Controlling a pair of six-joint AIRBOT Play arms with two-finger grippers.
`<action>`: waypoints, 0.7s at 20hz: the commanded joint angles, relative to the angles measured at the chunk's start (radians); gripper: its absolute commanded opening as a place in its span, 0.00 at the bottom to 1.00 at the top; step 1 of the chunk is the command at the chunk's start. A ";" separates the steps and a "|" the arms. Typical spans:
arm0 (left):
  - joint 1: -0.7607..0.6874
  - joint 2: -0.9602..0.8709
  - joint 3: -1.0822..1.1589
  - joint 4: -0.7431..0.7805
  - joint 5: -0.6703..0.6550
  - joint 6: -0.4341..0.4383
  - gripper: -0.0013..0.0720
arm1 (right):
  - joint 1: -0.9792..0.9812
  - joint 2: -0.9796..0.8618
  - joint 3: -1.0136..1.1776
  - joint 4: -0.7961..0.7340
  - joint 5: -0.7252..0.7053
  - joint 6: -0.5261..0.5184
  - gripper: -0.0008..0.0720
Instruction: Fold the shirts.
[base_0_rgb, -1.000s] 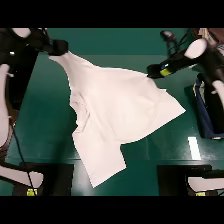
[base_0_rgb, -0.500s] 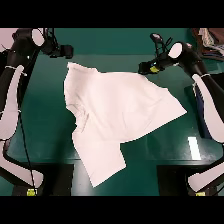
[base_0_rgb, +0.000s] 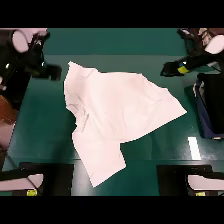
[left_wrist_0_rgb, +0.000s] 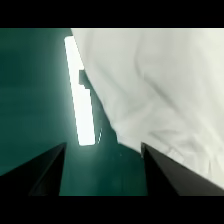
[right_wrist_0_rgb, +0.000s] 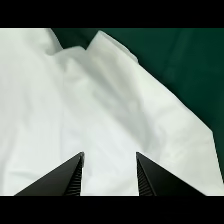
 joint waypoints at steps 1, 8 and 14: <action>-0.001 0.261 -0.375 -0.064 -0.001 -0.063 0.78 | -0.050 0.173 -0.177 0.001 -0.023 -0.015 0.53; -0.002 0.691 -1.025 -0.433 0.164 -0.228 0.78 | -0.061 0.338 -0.341 0.000 -0.133 -0.014 0.53; -0.002 0.710 -1.199 -0.547 0.292 -0.211 0.78 | -0.061 0.337 -0.334 0.026 -0.135 -0.015 0.53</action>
